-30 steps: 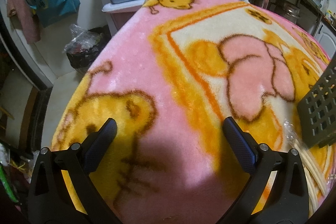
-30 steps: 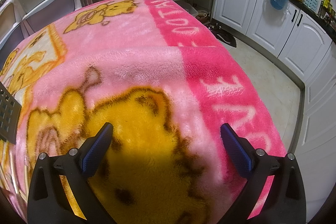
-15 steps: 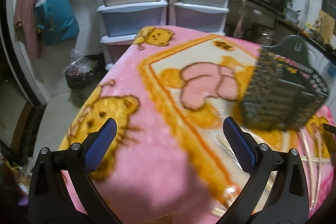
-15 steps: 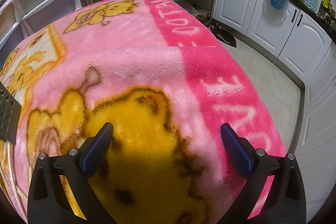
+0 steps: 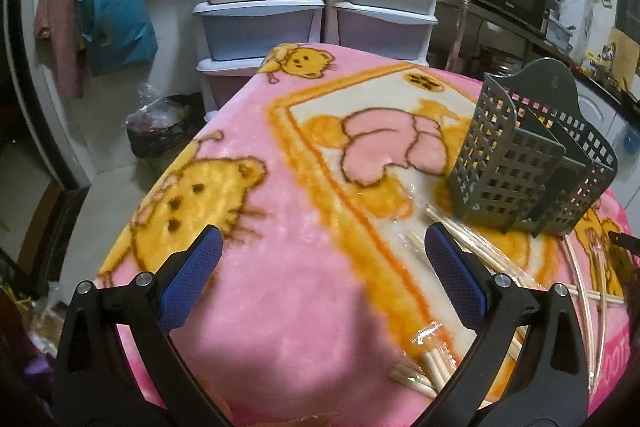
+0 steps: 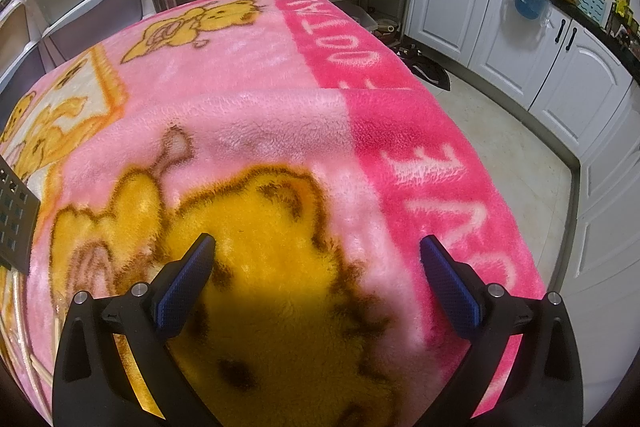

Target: Organize utensils

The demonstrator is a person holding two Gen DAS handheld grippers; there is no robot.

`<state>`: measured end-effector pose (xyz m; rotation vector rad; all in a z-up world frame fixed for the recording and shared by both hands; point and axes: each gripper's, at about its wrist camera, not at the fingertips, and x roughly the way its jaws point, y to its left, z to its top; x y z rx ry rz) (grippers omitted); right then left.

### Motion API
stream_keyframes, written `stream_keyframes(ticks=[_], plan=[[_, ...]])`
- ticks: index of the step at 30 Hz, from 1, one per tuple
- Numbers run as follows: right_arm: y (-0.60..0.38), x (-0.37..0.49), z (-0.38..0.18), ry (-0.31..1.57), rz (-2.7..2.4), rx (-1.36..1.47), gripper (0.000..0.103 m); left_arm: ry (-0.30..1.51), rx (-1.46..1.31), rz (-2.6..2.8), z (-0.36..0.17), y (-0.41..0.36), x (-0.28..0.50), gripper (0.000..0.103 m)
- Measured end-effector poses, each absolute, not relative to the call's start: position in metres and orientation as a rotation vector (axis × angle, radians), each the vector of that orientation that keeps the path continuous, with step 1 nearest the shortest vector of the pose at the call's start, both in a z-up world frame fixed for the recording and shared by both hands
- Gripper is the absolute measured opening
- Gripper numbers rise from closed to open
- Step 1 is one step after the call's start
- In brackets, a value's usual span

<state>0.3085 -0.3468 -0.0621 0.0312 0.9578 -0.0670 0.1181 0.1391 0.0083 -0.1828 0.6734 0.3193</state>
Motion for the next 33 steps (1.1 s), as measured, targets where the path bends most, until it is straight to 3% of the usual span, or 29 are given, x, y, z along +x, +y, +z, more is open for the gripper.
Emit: stream_keyframes(ticks=[33], plan=[[-0.346, 0.308, -0.062, 0.957, -0.069, 0.027, 0.098, 0.651, -0.222, 0.321, 0.004, 0.153, 0.115, 0.094]])
